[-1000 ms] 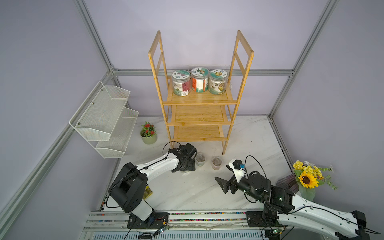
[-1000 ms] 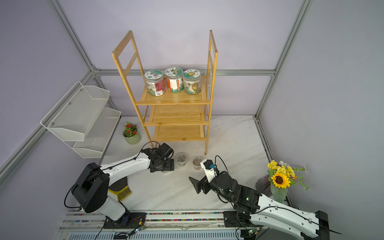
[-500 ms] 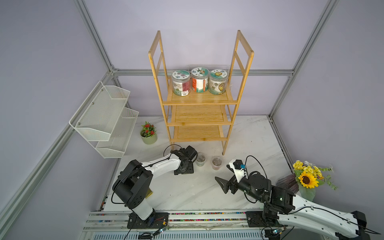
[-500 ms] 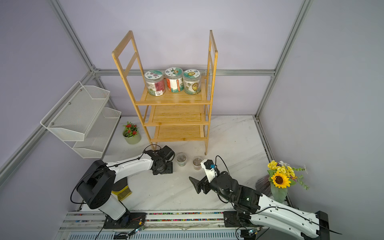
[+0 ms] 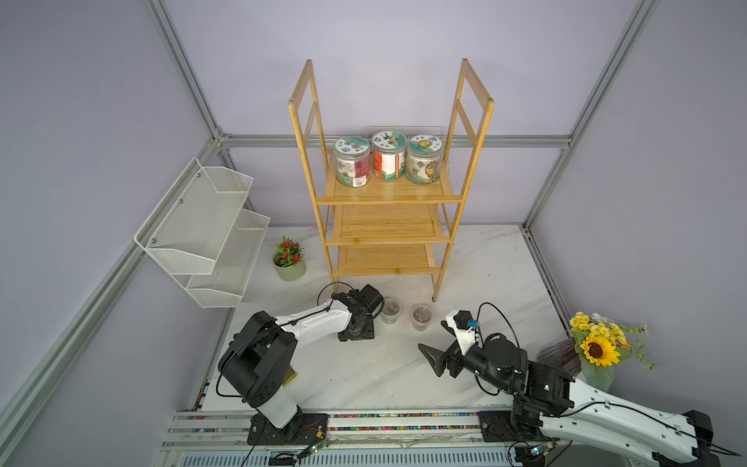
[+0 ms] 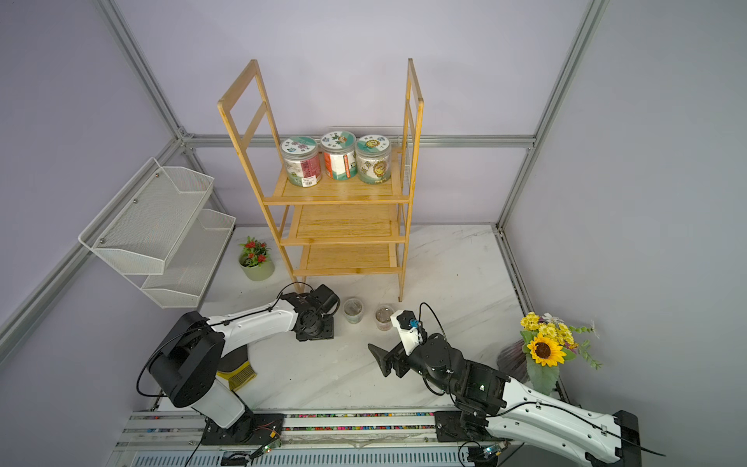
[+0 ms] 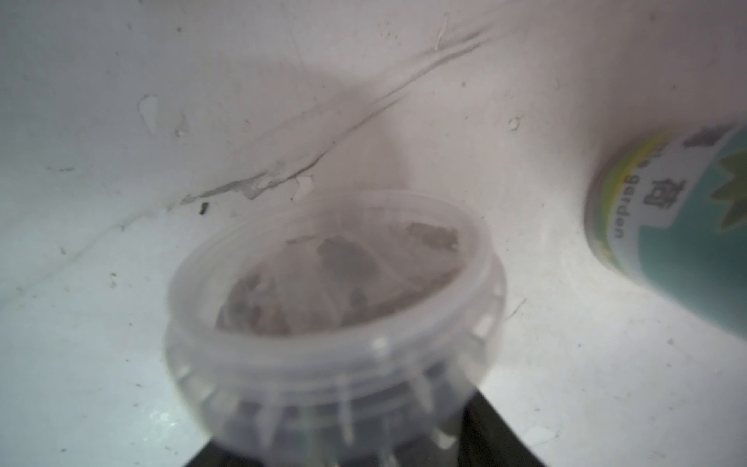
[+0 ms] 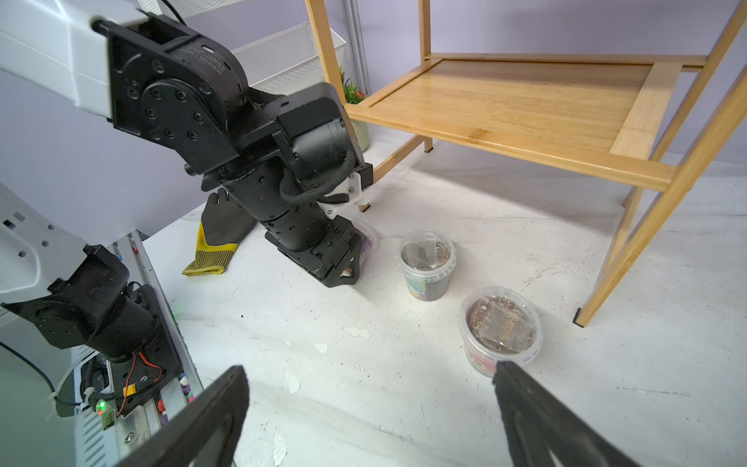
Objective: Place the seed container on the shelf
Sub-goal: Pick up the seed jar at the center of the board.
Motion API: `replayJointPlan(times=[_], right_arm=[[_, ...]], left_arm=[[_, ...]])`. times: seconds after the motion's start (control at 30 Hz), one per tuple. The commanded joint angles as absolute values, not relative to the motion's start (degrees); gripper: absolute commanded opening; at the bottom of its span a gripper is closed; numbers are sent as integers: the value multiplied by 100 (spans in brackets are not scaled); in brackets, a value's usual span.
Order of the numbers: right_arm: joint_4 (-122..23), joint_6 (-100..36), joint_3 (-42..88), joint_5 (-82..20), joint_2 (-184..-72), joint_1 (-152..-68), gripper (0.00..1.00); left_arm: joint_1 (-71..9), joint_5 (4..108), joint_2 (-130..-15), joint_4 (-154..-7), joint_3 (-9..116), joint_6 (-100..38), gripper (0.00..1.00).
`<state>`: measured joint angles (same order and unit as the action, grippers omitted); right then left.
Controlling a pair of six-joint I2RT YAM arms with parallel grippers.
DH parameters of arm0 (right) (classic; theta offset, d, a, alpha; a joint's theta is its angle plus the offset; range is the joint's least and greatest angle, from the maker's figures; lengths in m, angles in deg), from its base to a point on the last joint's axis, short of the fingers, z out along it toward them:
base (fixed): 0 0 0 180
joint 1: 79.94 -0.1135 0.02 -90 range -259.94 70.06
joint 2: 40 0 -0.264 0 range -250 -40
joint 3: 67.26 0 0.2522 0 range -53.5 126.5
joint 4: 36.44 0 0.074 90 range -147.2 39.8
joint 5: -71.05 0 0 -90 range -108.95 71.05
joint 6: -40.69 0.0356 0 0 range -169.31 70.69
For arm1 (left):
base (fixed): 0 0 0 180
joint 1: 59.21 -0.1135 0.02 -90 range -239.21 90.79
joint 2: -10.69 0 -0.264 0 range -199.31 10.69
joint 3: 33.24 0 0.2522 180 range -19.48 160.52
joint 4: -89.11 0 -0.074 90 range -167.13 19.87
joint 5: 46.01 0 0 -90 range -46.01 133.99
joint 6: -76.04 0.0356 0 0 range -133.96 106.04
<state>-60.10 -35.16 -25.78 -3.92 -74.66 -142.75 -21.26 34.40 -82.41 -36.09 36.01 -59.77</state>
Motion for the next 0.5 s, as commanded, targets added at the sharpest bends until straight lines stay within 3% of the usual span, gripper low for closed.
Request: replayJointPlan(times=[0.0, 0.17, 0.47], right_arm=[[-5963, -3448, -2592, -322, -7428, -14313, 97], [-5943, -3463, -2573, -322, -7454, -14305, 97], [-5979, -3460, -2533, -313, -7472, -14313, 97]], left_arm=[[-2122, 3292, -8075, -3496, 3633, -5938, 78], [-2119, 3285, -8139, -3503, 3685, -5903, 76], [-2116, 3331, -8075, -3469, 3704, -5822, 55]])
